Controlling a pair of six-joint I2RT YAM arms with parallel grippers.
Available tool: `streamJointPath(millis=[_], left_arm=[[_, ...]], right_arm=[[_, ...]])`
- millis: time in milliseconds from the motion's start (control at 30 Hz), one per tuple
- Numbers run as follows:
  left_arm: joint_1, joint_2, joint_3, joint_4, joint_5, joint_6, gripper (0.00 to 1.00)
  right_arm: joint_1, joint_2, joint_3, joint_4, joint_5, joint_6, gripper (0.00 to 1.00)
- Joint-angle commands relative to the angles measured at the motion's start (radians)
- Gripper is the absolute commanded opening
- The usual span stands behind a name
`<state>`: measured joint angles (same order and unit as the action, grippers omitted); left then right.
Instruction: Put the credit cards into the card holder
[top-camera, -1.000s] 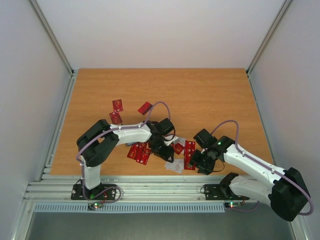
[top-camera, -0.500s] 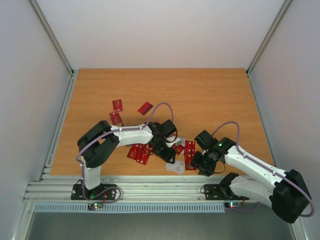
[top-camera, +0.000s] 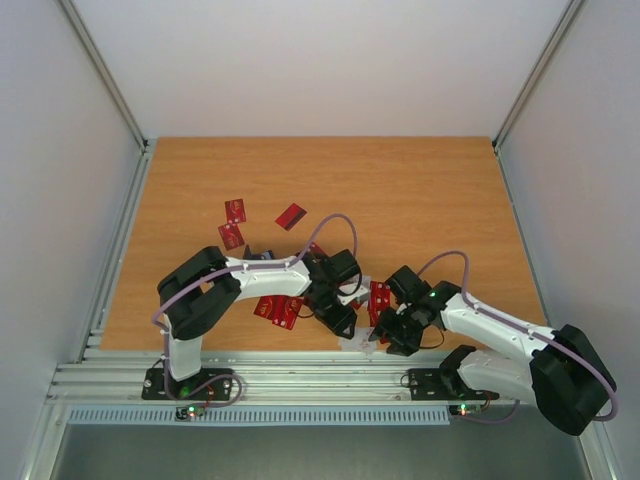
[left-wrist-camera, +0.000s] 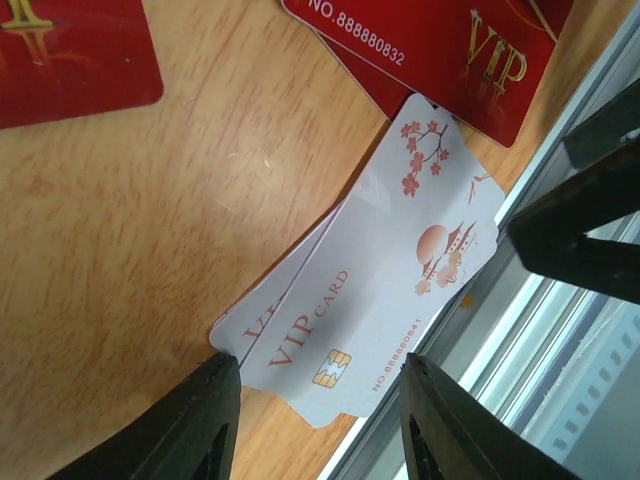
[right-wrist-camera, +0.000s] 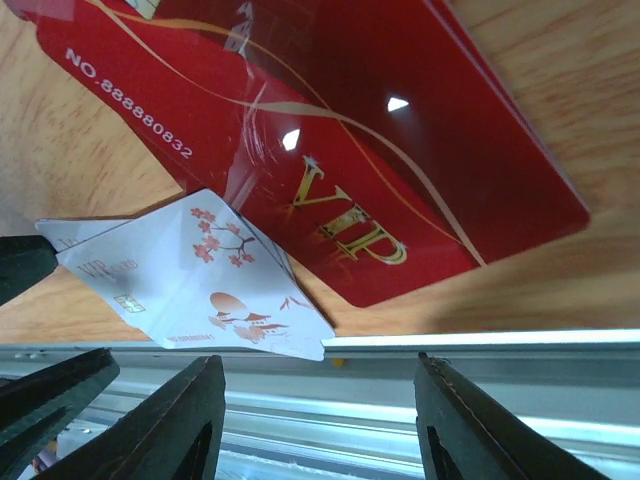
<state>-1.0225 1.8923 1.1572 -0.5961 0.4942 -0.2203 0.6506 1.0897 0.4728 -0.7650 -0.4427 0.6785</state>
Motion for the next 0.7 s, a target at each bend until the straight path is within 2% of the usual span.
streamJointPath(millis=[0,233,367,667], left_arm=[[-0.004,-0.005,-0.017,0.015,0.008,-0.013,0.47],[-0.004,-0.049,0.013,-0.024,-0.022,-0.018,0.45],[-0.004,-0.092,0.026,-0.013,0.008,-0.035,0.37],[-0.004,-0.004,0.024,0.046,0.082,-0.058,0.32]], right_arm=[[-0.003,0.015,-0.043,0.107,-0.050,0.032,0.53],[-0.003,0.046,-0.043,0.141,-0.041,0.033,0.52],[-0.002,0.050,-0.049,0.150,-0.040,0.036,0.52],[-0.003,0.042,-0.077,0.181,-0.041,0.039,0.52]])
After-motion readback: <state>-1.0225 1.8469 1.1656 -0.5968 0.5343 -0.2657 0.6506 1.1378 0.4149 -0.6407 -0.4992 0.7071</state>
